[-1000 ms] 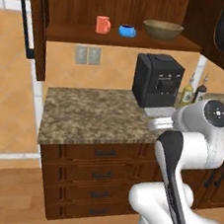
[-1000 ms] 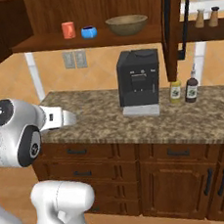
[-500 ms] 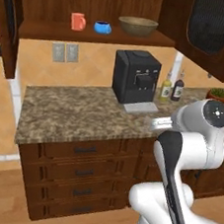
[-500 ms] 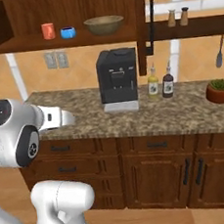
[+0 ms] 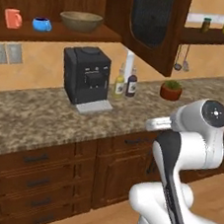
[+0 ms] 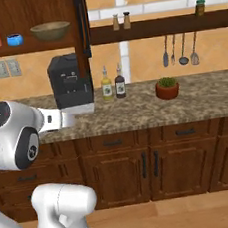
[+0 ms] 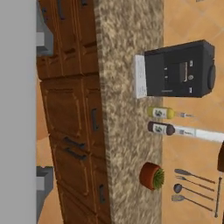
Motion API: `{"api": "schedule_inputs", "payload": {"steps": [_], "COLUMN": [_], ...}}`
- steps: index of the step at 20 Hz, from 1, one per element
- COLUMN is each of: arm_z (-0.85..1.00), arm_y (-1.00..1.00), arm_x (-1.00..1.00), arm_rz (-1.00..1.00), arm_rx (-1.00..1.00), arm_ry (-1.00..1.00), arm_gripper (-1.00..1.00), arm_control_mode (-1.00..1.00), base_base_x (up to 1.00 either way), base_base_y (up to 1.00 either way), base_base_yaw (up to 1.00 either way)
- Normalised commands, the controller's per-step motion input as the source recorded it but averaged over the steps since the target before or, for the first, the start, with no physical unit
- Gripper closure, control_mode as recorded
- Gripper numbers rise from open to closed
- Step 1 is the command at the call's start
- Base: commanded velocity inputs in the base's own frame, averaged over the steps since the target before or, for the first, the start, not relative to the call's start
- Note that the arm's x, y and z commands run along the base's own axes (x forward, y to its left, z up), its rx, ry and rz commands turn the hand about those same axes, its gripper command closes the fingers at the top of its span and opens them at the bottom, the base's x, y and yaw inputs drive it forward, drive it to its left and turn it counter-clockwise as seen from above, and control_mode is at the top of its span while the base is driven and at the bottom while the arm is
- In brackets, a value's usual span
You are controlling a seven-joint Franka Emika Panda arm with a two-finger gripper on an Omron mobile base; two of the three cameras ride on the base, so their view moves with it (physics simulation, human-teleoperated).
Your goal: Gather all objects into one cabinet and sort the glasses and bowls to opposite sides.
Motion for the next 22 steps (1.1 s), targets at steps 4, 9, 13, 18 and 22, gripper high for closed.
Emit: {"api": "schedule_inputs", "payload": {"steps": [4, 9, 13, 18, 22], "arm_z": [0.0, 0.0, 0.0, 0.0, 0.0], "arm_y": [0.0, 0.0, 0.0, 0.0, 0.0], "arm_x": [0.0, 0.0, 0.0, 0.0, 0.0], "arm_rz": [0.0, 0.0, 0.0, 0.0, 0.0], "arm_rx": [0.0, 0.0, 0.0, 0.0, 0.0], "arm_ry": [0.0, 0.0, 0.0, 0.0, 0.0], "arm_gripper": [-1.0, -1.0, -1.0, -1.0, -1.0], "arm_control_mode": [1.0, 1.0, 1.0, 1.0, 1.0], "base_base_x": [0.0, 0.01, 0.0, 0.39, 0.88], "base_base_y": [-0.93, -0.88, -0.87, -0.39, -0.32], "base_base_yaw": [-0.34, -0.36, -0.35, -0.42, -0.41]}}
